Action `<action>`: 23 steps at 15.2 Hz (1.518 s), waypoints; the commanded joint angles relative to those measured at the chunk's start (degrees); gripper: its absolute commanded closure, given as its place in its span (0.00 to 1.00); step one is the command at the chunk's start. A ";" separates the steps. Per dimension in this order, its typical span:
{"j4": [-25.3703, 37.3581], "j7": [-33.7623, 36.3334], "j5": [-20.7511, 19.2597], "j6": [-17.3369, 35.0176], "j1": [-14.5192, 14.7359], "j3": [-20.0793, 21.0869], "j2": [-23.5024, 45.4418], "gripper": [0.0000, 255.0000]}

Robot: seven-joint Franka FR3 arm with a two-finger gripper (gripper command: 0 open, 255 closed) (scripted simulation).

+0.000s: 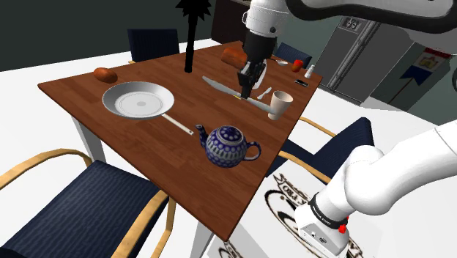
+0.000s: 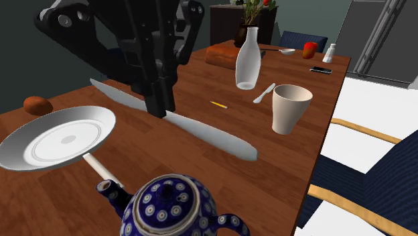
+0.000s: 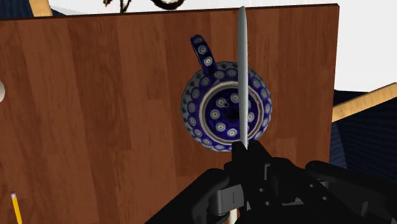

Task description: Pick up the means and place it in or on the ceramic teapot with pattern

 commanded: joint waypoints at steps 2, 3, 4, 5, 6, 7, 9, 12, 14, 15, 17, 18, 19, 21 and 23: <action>-2.18 2.60 1.27 -0.71 1.21 1.68 -3.04 1.00; -3.07 2.57 1.31 0.05 1.23 1.71 -3.17 1.00; -3.95 2.53 1.35 0.81 1.25 1.75 -3.30 1.00; -4.82 2.50 1.39 1.57 1.27 1.78 -3.40 1.00; -5.67 2.47 1.43 2.33 1.30 1.82 -3.50 1.00; -6.51 2.44 1.47 3.09 1.32 1.86 -3.58 1.00; -8.16 2.39 1.55 4.61 1.36 1.94 -3.71 1.00; -10.56 2.32 1.66 6.90 1.43 2.07 -3.81 1.00; -12.09 2.28 1.73 8.44 1.47 2.17 -3.81 1.00; -12.85 2.26 1.77 9.21 1.50 2.22 -3.80 1.00; -14.32 2.23 1.83 10.76 1.53 2.32 -3.72 1.00; -15.04 2.21 1.87 11.54 1.55 2.38 -3.66 1.00; -15.75 2.20 1.90 12.32 1.57 2.44 -3.59 1.00; -16.22 2.19 1.92 12.84 1.58 2.47 -3.54 1.00; -16.22 2.19 1.92 12.84 1.58 2.47 -3.54 1.00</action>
